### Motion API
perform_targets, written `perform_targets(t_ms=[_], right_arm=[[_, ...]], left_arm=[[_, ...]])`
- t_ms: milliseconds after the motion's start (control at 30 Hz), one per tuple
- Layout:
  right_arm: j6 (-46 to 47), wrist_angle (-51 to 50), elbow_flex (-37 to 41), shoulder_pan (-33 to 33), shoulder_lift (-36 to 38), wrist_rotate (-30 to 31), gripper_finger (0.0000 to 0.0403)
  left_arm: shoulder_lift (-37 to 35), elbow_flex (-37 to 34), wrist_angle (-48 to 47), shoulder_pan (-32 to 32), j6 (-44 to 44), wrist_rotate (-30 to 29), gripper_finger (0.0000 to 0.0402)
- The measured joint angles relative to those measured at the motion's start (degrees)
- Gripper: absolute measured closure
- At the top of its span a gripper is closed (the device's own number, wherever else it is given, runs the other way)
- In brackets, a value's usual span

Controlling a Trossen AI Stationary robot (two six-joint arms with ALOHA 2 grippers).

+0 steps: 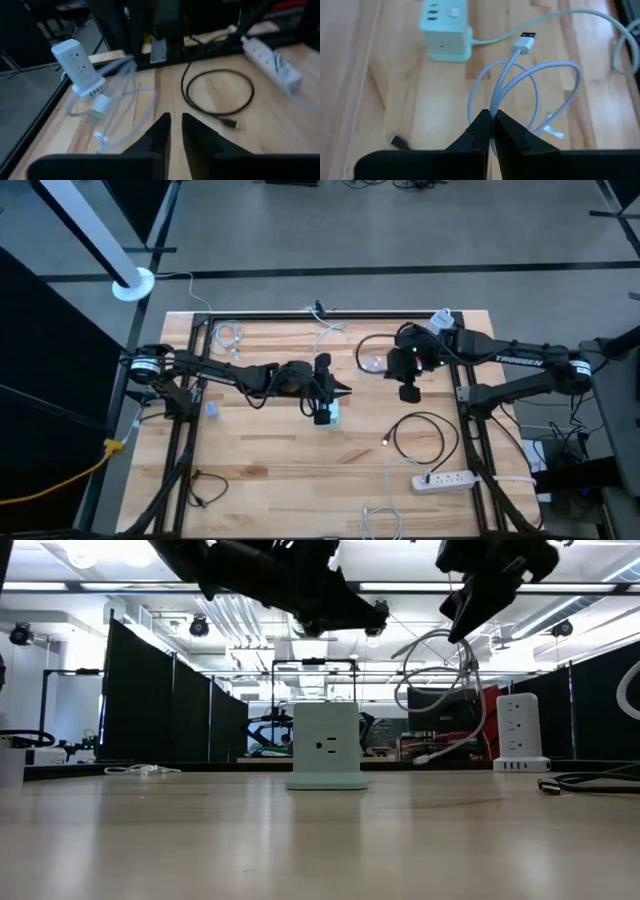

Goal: Insert USB
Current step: Insert the purple charger cable into the white outlet extension

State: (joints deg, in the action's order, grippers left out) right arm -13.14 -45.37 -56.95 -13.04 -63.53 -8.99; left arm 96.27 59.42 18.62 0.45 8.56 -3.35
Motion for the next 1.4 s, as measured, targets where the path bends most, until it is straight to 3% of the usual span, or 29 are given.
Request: perform_targets(t_ms=[133,367,567,667,867,1200,1400], right_arm=[[-3.87,-0.02,0.00,2.78,0.20,-0.01,0.0400],[-7.95,-0.15,0.00,4.72,0.79,0.04,0.0400],[-8.97,0.99,0.00,5.62,1.53,-0.07,0.0400],[-7.96,1.20,0.00,5.67,1.60,-0.33,0.0400],[3.15,1.12,0.00,5.53,1.60,-0.45,0.0400],[5.69,1.37,0.00,5.53,1.61,-0.47,0.0400],[6.25,2.85,0.00,5.53,1.58,-0.47,0.0400]], left_arm=[[0.04,-0.31,0.08,1.72,-6.63,0.35,0.0304],[0.04,-2.62,5.82,4.45,-11.21,12.77,0.0206],[1.35,-2.64,6.06,4.70,-9.32,12.09,0.0160],[2.64,-2.62,6.34,4.63,-6.15,6.58,0.0156],[3.58,-2.59,6.43,3.82,1.59,-2.37,0.0176],[3.58,-2.56,6.43,0.57,12.53,-17.29,0.0229],[3.76,-2.56,6.46,0.41,11.72,-18.07,0.0246]])
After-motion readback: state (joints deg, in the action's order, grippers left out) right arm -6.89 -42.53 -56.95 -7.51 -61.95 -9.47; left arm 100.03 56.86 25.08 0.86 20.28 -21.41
